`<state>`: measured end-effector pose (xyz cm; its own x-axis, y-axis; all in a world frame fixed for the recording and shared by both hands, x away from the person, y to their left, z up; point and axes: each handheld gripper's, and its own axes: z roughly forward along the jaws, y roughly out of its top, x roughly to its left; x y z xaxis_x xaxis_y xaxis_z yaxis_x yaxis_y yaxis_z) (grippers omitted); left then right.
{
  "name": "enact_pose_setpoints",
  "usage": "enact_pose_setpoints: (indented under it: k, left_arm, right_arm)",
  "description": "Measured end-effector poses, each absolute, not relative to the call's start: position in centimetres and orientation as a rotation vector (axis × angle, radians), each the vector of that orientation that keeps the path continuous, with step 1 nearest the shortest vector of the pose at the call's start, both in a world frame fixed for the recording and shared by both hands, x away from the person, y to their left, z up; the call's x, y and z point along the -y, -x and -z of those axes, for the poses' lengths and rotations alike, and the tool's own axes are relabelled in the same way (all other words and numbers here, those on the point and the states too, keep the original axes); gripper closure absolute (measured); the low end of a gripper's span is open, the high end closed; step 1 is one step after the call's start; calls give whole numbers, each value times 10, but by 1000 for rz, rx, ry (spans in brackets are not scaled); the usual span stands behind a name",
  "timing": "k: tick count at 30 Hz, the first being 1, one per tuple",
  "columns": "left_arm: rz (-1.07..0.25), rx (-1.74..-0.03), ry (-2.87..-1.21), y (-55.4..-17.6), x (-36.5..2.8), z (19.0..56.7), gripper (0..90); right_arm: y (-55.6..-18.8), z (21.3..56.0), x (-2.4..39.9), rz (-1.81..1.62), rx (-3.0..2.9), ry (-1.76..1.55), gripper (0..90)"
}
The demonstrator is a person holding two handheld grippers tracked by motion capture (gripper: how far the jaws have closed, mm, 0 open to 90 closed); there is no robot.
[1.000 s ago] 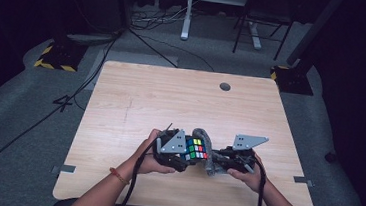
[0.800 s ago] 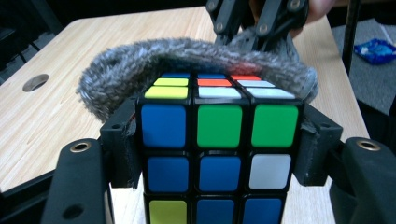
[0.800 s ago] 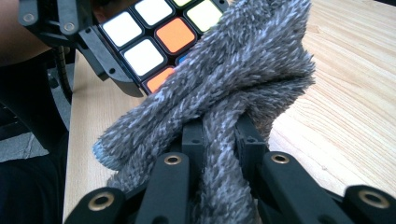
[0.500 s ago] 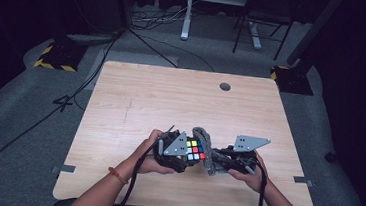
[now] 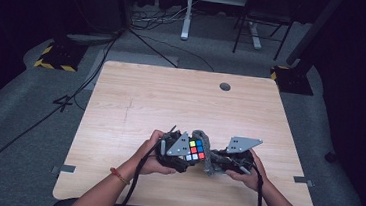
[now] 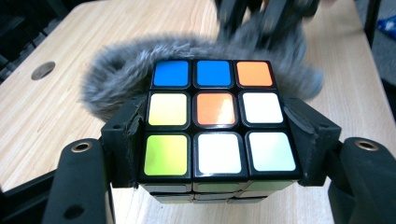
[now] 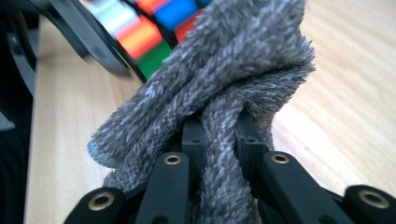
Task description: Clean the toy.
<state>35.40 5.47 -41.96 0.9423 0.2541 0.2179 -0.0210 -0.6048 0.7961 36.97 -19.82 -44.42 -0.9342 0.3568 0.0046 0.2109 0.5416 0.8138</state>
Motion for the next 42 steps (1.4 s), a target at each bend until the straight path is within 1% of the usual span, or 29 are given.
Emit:
enact_pose_setpoints:
  k: [3, 8, 12, 17, 21, 26, 28, 31, 36, 42]
  left_arm:
    - [-385, -161, -2206, -355, -55, 420, 332]
    - [-382, -154, -2236, -355, -51, 424, 332]
    - [-383, -140, -2280, -355, -44, 429, 332]
    - [-400, -141, -2309, -355, -40, 433, 332]
    - [-412, -148, -2301, -354, -44, 430, 333]
    - [-399, -157, -2246, -354, -50, 425, 333]
    - [-360, -161, -2204, -354, -53, 419, 334]
    - [-402, -154, -2203, -352, -54, 417, 333]
    - [-391, -179, -2178, -355, -57, 420, 330]
    - [-413, -197, -2213, -357, -52, 424, 326]
  right_arm:
    - [-370, 443, 199, -1373, -2606, -489, 784]
    - [-364, 423, 207, -1557, -2504, -469, 784]
    - [-358, 417, 204, -1579, -2480, -414, 782]
    - [-352, 416, 190, -1461, -2495, -354, 777]
    - [-356, 419, 191, -1400, -2498, -385, 776]
    - [-367, 431, 199, -1384, -2539, -489, 778]
    - [-370, 440, 198, -1320, -2574, -502, 778]
    - [-372, 449, 195, -1334, -2623, -515, 778]
    - [-370, 445, 196, -1444, -2608, -526, 781]
    - [-363, 430, 198, -1501, -2515, -502, 783]
